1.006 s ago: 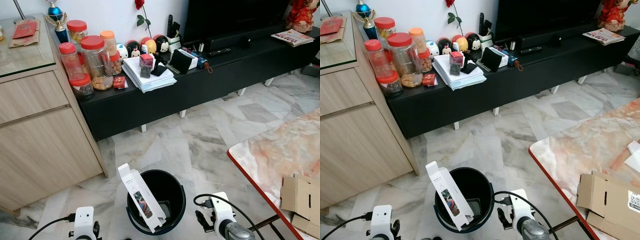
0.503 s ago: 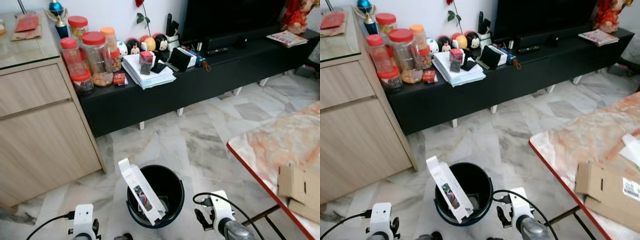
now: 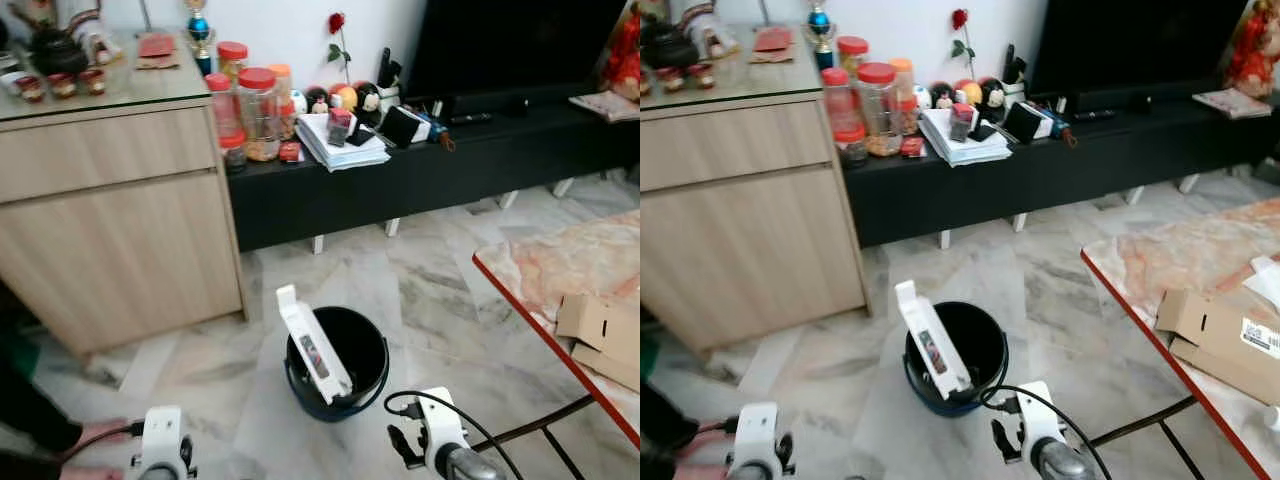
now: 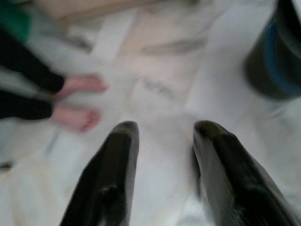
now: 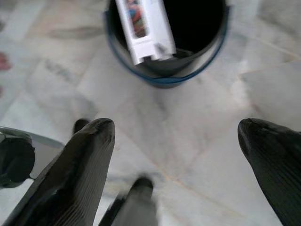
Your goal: Picking trash to rubbish bin
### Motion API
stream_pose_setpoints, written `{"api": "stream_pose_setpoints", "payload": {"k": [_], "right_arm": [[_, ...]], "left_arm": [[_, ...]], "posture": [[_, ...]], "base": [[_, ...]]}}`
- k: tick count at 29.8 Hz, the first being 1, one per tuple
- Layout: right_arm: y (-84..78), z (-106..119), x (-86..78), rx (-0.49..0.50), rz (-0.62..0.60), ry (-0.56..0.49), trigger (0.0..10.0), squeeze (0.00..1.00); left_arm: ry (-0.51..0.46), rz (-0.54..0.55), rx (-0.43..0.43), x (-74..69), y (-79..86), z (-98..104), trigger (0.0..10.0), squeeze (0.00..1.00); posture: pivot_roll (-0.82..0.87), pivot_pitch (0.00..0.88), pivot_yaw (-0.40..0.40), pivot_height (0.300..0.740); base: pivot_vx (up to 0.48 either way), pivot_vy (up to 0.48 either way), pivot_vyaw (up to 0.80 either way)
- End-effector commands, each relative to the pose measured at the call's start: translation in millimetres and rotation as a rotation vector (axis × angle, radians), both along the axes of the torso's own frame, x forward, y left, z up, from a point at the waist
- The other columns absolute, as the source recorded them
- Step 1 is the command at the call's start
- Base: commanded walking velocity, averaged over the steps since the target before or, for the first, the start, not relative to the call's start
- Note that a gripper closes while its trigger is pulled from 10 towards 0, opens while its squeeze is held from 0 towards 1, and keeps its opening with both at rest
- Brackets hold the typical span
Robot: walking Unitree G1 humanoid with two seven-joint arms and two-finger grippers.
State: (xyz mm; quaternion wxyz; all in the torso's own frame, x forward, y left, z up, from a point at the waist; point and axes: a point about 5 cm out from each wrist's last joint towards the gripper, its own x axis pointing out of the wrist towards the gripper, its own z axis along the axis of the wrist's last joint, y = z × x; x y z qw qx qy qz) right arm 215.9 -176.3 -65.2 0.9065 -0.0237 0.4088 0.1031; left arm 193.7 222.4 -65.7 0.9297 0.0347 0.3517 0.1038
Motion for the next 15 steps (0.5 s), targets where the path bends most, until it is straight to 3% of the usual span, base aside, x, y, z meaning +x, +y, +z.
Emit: {"api": "stream_pose_setpoints", "payload": {"k": [1,15], "right_arm": [[-1.8,-3.0,-5.3,0.0,-0.011,0.017,10.0,0.0],[-2.9,-2.3,-4.3,-0.001,-0.011,0.014,10.0,0.0]], "left_arm": [[0.03,0.012,-0.008,-7.5,0.5,-4.4,10.0,0.0],[0.028,0.019,-0.008,-7.2,0.6,-4.2,10.0,0.0]], "posture": [[-0.07,0.047,-0.031,0.74],[-0.07,0.052,-0.036,0.74]], "base": [[-0.259,0.0,0.0],[-0.251,0.0,0.0]]}}
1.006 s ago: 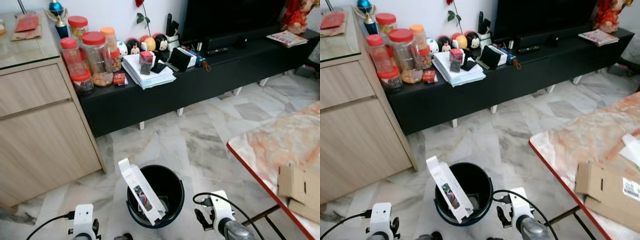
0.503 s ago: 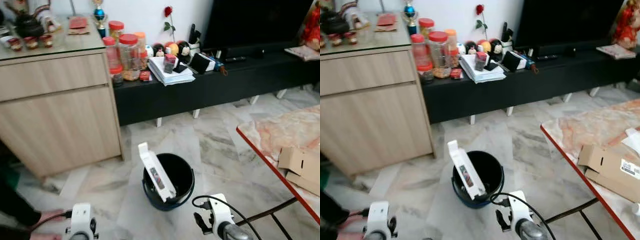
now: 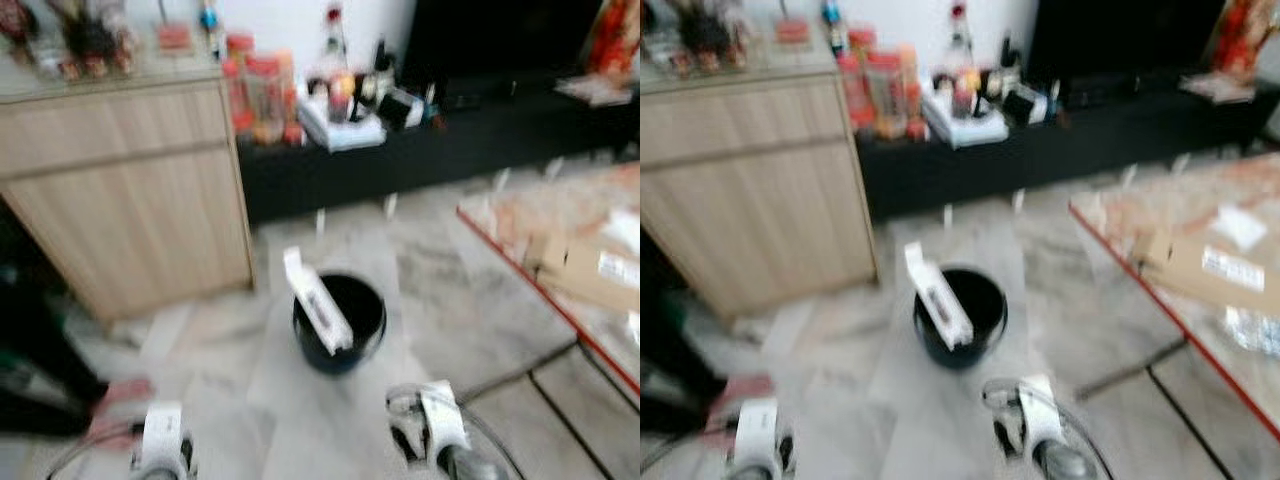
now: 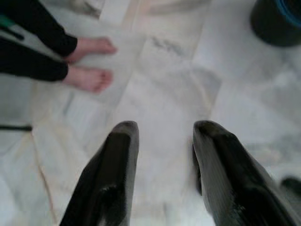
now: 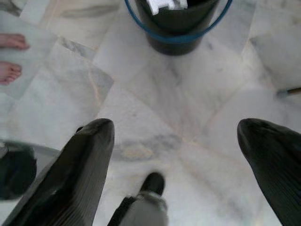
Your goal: Picking trash to rubbish bin
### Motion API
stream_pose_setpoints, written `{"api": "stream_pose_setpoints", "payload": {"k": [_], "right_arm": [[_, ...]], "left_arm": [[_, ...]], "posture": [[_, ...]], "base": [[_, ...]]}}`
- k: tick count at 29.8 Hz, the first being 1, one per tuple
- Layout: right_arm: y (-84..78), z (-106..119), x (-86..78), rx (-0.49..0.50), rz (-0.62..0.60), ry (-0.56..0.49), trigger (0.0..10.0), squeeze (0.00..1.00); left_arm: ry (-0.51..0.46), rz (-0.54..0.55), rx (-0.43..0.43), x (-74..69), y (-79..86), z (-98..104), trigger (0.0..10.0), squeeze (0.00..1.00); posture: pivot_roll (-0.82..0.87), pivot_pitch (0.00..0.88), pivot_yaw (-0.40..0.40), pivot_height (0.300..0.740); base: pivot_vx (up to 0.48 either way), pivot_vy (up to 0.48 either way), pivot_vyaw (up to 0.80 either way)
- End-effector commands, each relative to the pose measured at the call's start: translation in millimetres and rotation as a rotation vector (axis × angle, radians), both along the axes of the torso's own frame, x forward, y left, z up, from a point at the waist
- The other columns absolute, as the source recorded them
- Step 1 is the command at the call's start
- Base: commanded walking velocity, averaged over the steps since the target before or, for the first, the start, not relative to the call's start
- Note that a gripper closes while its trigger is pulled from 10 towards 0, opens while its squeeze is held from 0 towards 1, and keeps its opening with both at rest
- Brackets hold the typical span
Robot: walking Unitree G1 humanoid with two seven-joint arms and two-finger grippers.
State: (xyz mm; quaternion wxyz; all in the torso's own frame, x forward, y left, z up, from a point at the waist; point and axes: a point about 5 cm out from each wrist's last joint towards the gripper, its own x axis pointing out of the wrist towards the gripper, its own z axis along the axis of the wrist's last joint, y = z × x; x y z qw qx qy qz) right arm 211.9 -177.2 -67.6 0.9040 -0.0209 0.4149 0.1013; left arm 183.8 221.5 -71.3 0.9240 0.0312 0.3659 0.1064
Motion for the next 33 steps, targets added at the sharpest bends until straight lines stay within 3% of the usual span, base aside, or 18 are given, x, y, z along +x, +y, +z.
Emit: {"api": "stream_pose_setpoints", "payload": {"k": [1,12,20,24,26,33], "right_arm": [[-2.1,0,-0.1,-0.004,-0.005,0.0,10.0,0.0],[-0.9,2,2.6,0.0,-0.003,-0.012,10.0,0.0],[4.5,6,9.1,0.015,0.007,-0.042,10.0,0.0],[12.1,21,30.9,0.03,0.033,-0.144,10.0,0.0],[13.6,23,34.5,0.032,0.04,-0.16,10.0,0.0],[38.8,55,69.7,0.096,0.116,-0.336,10.0,0.0]], "left_arm": [[-0.002,0.009,-0.001,2.9,1.4,1,10.0,0.0],[-0.024,-0.004,0.009,8.0,0.4,4,10.0,0.0],[-0.085,-0.014,0.014,21.5,1.0,13,10.0,0.0],[-0.196,-0.079,0.054,44.3,-0.2,31,10.0,0.0],[-0.215,-0.076,0.051,47.5,-0.1,33,10.0,0.0],[-0.404,-0.114,0.053,80.6,-7.6,64,10.0,0.0]], "posture": [[-0.07,0.052,-0.036,0.74],[-0.07,0.053,-0.036,0.74],[-0.07,0.053,-0.033,0.74],[-0.07,0.047,-0.029,0.74],[-0.07,0.046,-0.028,0.74],[-0.07,0.037,-0.024,0.74]], "base": [[0.0,0.0,0.0],[0.0,0.0,0.0],[0.0,0.0,0.0],[0.0,0.0,0.0],[0.0,0.0,0.0],[0.0,0.0,0.0]]}}
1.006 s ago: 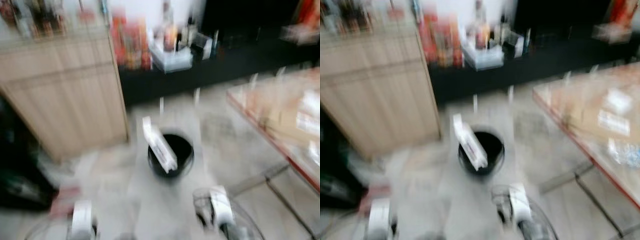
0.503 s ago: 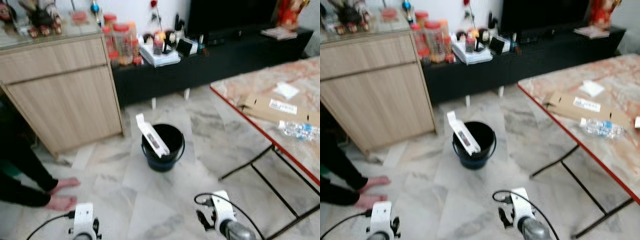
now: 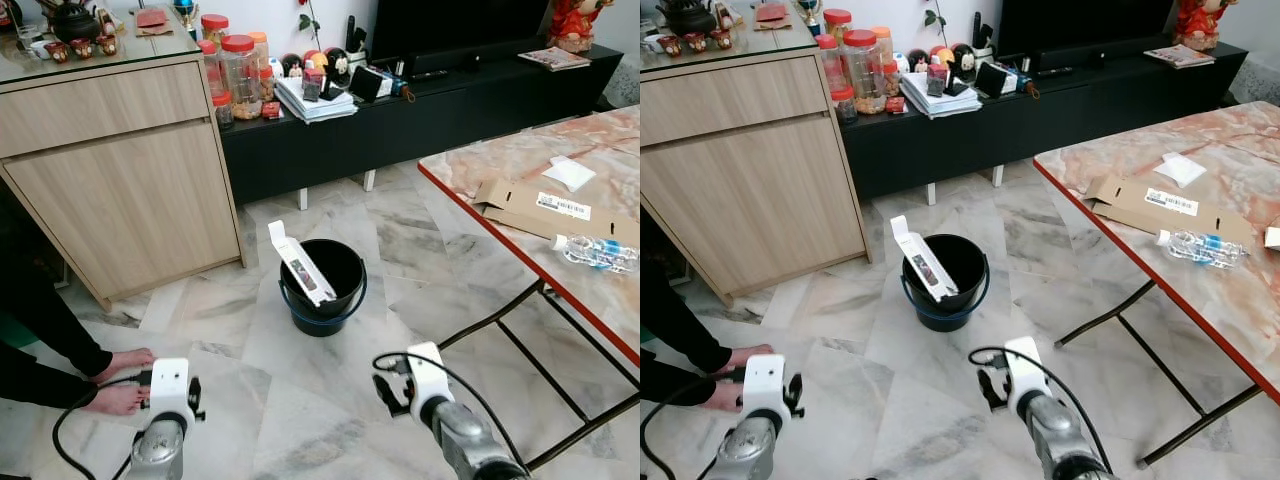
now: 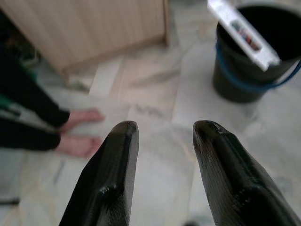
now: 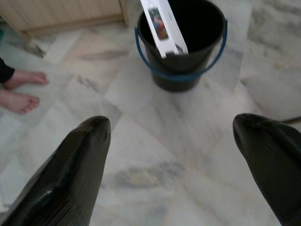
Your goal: Picking trash to rubbish bin
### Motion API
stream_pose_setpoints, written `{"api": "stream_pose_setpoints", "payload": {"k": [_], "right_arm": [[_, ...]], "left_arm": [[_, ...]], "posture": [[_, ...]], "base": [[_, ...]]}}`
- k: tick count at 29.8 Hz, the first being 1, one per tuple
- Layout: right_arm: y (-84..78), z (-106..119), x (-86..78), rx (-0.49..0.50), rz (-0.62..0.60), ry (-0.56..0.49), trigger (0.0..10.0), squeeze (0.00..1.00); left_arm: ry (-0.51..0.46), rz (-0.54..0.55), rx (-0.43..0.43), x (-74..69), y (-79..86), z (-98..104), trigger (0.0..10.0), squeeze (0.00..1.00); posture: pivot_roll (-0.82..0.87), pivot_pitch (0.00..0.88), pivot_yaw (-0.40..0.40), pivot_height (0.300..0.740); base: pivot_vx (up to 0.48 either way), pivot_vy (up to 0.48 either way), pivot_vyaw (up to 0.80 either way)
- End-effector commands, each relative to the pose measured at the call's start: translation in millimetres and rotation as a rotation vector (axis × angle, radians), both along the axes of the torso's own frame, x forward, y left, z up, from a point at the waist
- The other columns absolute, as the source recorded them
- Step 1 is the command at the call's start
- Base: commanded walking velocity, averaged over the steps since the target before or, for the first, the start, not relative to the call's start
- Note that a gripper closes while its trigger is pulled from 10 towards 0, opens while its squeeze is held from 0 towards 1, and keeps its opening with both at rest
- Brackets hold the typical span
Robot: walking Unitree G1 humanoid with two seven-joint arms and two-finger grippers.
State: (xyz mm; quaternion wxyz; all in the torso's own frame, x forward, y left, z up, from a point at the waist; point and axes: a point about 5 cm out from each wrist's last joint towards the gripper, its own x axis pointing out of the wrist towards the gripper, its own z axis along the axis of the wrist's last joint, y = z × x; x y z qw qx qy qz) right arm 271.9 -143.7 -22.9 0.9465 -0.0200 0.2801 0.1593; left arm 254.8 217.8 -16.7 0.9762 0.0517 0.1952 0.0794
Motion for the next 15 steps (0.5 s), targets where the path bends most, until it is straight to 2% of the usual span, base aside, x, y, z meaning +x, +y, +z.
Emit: {"api": "stream_pose_setpoints", "payload": {"k": [1,5,8,15], "right_arm": [[10.8,17,15.9,0.032,0.03,-0.096,10.0,0.0],[28.4,40,33.3,0.075,0.074,-0.214,10.0,0.0],[45.9,60,44.4,0.127,0.125,-0.325,10.0,0.0],[58.6,92,59.8,0.186,0.137,-0.473,10.0,0.0]], "left_arm": [[-0.097,-0.041,0.002,15.1,-7.1,16,10.0,0.0],[-0.21,-0.068,-0.012,28.6,-16.9,34,10.0,0.0],[-0.32,-0.091,0.021,39.1,-26.0,53,10.0,0.0],[-0.483,-0.063,0.061,51.7,-24.8,86,10.0,0.0]], "posture": [[-0.06,0.037,-0.023,0.74],[-0.06,0.03,-0.02,0.74],[-0.06,0.026,-0.021,0.74],[-0.05,0.011,-0.012,0.74]], "base": [[0.0,0.0,0.0],[0.0,0.0,0.0],[0.0,0.0,0.0],[0.0,0.0,0.0]]}}
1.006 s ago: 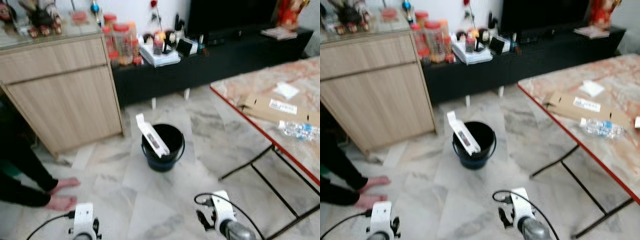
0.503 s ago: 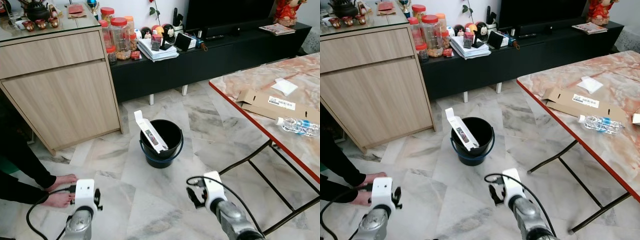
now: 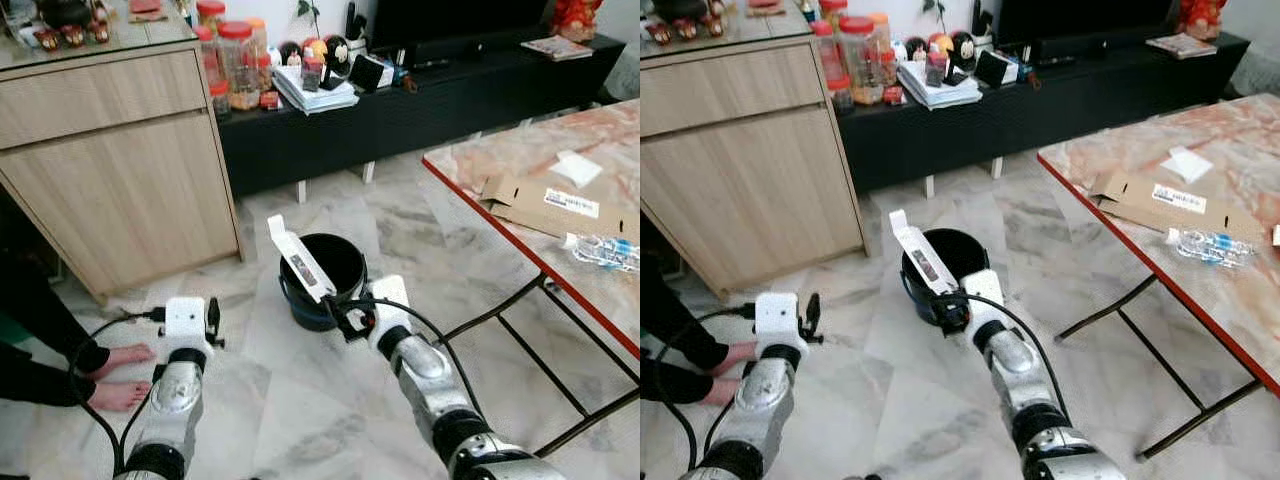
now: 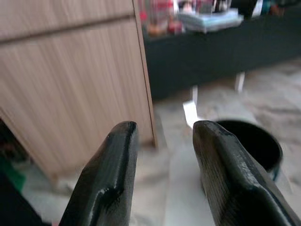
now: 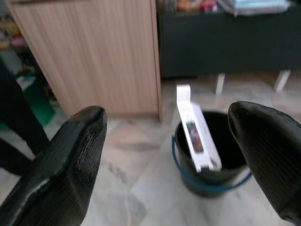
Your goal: Picking trash to rubbish bin
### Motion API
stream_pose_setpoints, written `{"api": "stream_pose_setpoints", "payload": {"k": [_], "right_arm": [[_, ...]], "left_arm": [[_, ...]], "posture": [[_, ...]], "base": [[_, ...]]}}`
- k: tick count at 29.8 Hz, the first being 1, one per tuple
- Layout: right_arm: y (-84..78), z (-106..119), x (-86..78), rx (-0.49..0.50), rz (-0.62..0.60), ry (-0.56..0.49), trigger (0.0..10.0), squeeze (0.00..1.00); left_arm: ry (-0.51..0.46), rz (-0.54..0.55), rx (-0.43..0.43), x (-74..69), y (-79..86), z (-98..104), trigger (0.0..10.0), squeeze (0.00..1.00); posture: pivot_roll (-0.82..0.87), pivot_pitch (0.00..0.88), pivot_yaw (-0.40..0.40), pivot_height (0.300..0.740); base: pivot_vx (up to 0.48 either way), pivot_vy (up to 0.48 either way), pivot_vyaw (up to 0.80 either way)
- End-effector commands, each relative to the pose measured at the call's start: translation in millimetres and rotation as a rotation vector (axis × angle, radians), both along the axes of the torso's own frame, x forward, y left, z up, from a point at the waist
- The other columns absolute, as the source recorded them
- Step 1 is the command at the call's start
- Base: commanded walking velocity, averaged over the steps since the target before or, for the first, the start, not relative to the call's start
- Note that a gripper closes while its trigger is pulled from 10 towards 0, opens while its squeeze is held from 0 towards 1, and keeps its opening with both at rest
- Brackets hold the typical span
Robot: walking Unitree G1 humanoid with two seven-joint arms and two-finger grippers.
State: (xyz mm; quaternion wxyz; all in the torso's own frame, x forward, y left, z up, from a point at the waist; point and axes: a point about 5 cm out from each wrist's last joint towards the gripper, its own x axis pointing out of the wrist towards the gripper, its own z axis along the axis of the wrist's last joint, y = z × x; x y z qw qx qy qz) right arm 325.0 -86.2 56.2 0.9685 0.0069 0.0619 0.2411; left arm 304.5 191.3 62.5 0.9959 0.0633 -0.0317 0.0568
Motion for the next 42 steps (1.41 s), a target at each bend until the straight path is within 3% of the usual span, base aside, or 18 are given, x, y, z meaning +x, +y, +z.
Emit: {"api": "stream_pose_setpoints", "payload": {"k": [1,5,11,20,42], "right_arm": [[2.7,19,9.7,0.032,-0.007,-0.08,10.0,0.0],[9.6,44,21.3,0.071,-0.011,-0.166,10.0,0.0],[21.3,63,27.8,0.128,-0.021,-0.211,10.0,0.0],[24.7,62,27.4,0.129,-0.022,-0.197,10.0,0.0],[33.9,59,23.6,0.132,0.007,-0.179,10.0,0.0]], "left_arm": [[-0.063,0.023,0.007,4.4,3.0,14,10.0,0.0],[-0.179,0.037,0.031,11.2,4.2,42,10.0,0.0],[-0.195,0.052,0.012,15.6,-2.7,49,10.0,0.0],[-0.188,0.037,0.014,12.7,-9.9,50,10.0,0.0],[-0.181,0.053,0.025,10.7,-5.9,53,10.0,0.0]], "posture": [[-0.05,0.009,-0.011,0.74],[-0.05,0.0,0.004,0.74],[-0.04,0.0,0.006,0.74],[-0.04,0.0,-0.004,0.74],[-0.03,0.0,-0.009,0.74]], "base": [[0.0,0.0,0.0],[0.0,0.0,0.0],[0.0,0.0,0.0],[0.0,0.0,-0.04],[0.0,0.0,-0.79]]}}
